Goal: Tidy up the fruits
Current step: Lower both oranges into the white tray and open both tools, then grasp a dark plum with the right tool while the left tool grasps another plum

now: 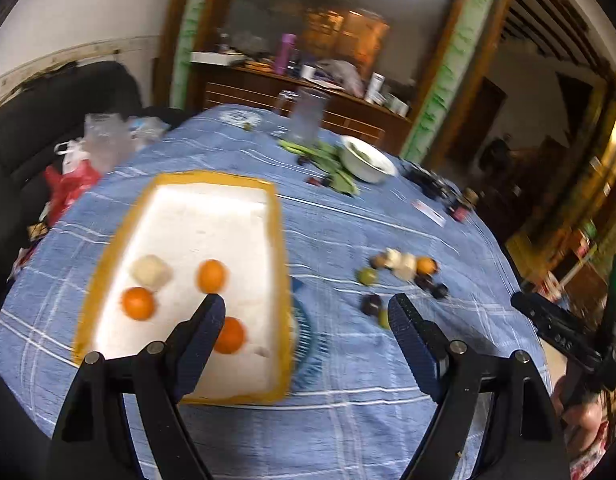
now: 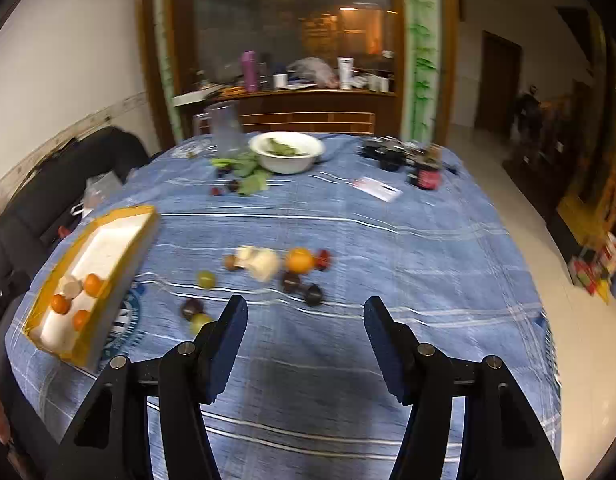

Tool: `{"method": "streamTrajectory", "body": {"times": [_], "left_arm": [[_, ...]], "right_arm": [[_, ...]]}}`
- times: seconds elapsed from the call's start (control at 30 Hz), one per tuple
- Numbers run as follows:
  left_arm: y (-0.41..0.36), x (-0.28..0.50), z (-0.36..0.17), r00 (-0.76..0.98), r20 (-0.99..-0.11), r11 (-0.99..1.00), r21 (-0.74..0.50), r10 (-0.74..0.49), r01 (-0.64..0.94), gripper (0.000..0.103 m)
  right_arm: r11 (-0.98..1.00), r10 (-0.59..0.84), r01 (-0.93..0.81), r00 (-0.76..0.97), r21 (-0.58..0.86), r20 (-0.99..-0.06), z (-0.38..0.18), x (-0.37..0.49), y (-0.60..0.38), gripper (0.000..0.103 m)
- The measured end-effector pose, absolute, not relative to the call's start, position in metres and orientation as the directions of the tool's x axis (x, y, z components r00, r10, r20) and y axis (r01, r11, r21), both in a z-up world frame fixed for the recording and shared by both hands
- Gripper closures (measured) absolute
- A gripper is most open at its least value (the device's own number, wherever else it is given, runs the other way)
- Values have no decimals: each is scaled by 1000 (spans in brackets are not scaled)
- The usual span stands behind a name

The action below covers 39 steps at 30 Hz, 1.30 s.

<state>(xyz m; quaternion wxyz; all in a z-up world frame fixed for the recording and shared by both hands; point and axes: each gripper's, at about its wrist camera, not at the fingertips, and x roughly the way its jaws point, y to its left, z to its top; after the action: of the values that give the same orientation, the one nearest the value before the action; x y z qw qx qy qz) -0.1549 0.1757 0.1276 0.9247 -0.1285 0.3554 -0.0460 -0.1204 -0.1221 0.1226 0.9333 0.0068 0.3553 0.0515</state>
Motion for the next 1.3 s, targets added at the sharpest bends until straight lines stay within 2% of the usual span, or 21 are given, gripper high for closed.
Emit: {"method": "streamTrajectory", "body": {"times": [0.17, 0.4, 0.53, 0.57, 0.6, 0.7, 0.73, 0.8, 1.07, 1.13, 1.17, 1.2, 1.23, 1.3], "left_arm": [[143, -148, 121, 716, -675, 976, -216, -175, 35, 20], [111, -107, 82, 634, -755, 983, -178, -170, 52, 20], [87, -87, 64, 615, -766, 983, -150, -185, 110, 21], [80, -81, 59, 608, -769, 981, -144, -194, 131, 24], [77, -77, 56, 604, -772, 980, -141, -197, 140, 33], [76, -60, 46, 584, -783, 977, -164, -215, 139, 45], [77, -55, 43, 582, -783, 976, -174, -219, 133, 45], [79, -47, 39, 577, -787, 976, -180, -218, 123, 46], [85, -31, 16, 547, -797, 965, -244, -257, 97, 47], [85, -30, 15, 554, -790, 963, -253, -261, 92, 50], [83, -31, 16, 561, -786, 964, -246, -260, 101, 56], [79, -33, 17, 566, -781, 964, -241, -262, 113, 66], [72, -36, 19, 577, -777, 968, -215, -252, 132, 70], [59, -39, 23, 596, -775, 977, -144, -209, 157, 78]], "right_arm": [[992, 125, -76, 723, 101, -680, 108, -112, -140, 38], [985, 171, -109, 657, 131, -735, 61, -70, -128, 39], [985, 175, -107, 639, 139, -749, 45, -40, -130, 39], [984, 176, -106, 635, 141, -753, 42, -36, -130, 39], [984, 179, -106, 626, 144, -759, 38, -28, -131, 39], [982, 191, -110, 617, 157, -764, 30, -16, -133, 41], [982, 190, -112, 616, 154, -765, 28, -13, -133, 46], [981, 192, -121, 610, 149, -769, 24, -9, -131, 49], [977, 209, -154, 596, 146, -775, 14, -5, -125, 49], [977, 212, -159, 597, 145, -774, 14, -5, -124, 49], [976, 214, -163, 597, 145, -773, 14, -5, -123, 50], [975, 216, -169, 597, 142, -773, 14, -6, -122, 55], [975, 214, -174, 598, 136, -773, 14, -6, -121, 63], [975, 211, -182, 599, 125, -772, 14, -8, -119, 72]]}}
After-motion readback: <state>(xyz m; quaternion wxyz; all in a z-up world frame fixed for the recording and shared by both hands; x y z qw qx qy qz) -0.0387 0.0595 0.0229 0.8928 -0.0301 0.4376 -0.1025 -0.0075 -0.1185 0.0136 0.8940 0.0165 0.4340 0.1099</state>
